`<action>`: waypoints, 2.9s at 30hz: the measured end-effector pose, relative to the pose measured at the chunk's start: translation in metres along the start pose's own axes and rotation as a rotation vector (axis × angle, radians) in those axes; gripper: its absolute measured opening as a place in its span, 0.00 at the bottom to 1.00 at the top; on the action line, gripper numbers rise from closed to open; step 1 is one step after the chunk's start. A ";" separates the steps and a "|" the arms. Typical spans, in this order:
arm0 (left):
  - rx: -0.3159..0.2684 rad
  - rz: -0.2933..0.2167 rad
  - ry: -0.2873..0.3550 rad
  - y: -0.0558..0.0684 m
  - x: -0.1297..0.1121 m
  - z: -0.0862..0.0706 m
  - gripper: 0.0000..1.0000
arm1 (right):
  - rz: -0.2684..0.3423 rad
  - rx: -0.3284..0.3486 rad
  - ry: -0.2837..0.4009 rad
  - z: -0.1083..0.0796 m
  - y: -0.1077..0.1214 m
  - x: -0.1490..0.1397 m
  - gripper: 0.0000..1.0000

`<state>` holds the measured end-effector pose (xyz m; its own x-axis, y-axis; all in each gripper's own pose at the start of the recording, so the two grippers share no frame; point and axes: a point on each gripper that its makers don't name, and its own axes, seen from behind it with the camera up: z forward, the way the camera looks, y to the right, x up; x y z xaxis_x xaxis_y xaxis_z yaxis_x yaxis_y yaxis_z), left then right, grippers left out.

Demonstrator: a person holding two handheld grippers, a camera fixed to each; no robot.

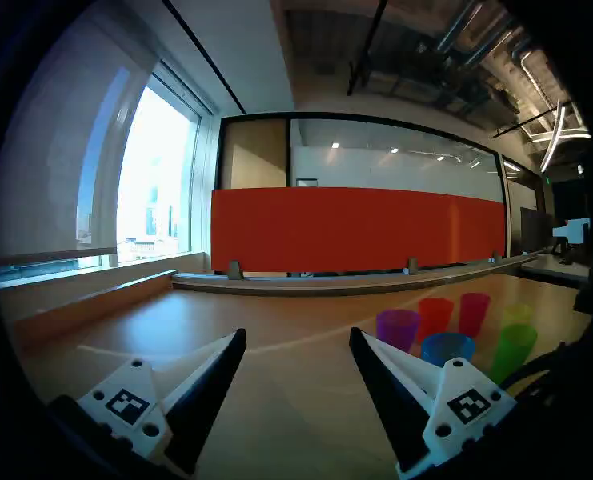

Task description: Pour water

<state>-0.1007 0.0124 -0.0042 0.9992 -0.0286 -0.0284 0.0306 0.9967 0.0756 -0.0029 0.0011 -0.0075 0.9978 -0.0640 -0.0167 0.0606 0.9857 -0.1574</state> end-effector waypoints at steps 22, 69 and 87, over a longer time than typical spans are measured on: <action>0.002 0.005 -0.003 0.000 0.001 -0.002 0.96 | -0.007 0.006 0.009 -0.002 -0.001 0.003 0.99; 0.003 0.006 -0.004 -0.002 0.001 -0.003 0.96 | 0.013 0.030 0.138 -0.010 0.009 -0.043 1.00; 0.003 0.006 -0.004 -0.002 0.002 -0.003 0.96 | 0.012 0.017 0.084 -0.002 0.014 -0.067 1.00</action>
<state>-0.0992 0.0105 -0.0072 0.9994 -0.0227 -0.0242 0.0245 0.9966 0.0783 -0.0693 0.0190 -0.0106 0.9928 -0.0639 -0.1016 0.0494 0.9889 -0.1401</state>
